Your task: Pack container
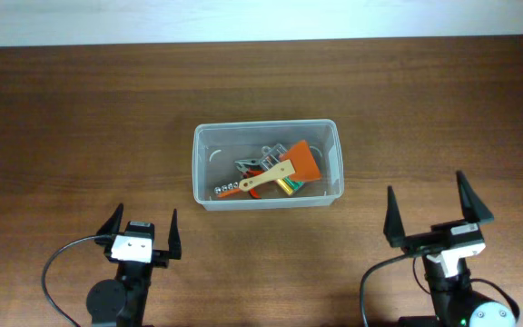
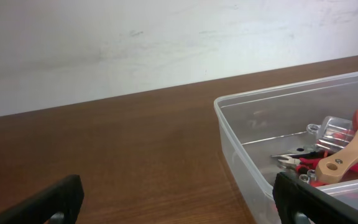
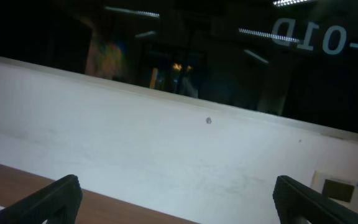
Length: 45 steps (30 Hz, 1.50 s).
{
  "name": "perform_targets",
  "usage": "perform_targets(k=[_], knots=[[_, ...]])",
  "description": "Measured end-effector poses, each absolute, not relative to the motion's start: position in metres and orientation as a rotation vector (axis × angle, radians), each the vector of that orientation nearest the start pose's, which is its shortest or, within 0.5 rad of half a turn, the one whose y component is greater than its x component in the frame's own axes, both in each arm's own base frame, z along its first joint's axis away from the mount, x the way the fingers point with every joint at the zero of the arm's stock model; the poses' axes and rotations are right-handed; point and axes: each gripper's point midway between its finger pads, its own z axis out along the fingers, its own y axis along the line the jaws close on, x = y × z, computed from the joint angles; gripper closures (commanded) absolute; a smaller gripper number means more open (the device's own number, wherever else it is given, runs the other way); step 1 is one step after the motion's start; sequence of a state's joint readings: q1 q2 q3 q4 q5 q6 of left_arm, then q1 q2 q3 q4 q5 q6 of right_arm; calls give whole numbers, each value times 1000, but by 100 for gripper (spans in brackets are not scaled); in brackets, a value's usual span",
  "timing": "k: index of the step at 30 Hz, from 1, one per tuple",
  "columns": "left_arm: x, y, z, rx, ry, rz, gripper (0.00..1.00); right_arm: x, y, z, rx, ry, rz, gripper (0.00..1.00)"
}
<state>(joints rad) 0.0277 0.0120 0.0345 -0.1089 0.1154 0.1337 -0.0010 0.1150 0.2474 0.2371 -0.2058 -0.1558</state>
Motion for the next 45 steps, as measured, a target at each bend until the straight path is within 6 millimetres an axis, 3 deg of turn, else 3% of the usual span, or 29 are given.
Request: perform_targets(k=[16, 29, 45], knots=[[244, -13, 161, 175, 1647, 27, 1, 229, 37, 259, -283, 1240, 3, 1], [244, -13, 161, 175, 1647, 27, 1, 243, 37, 163, -292, 1600, 55, 1], [244, -13, 161, 175, 1647, 27, 1, 243, 37, 162, -291, 1602, 56, 1]])
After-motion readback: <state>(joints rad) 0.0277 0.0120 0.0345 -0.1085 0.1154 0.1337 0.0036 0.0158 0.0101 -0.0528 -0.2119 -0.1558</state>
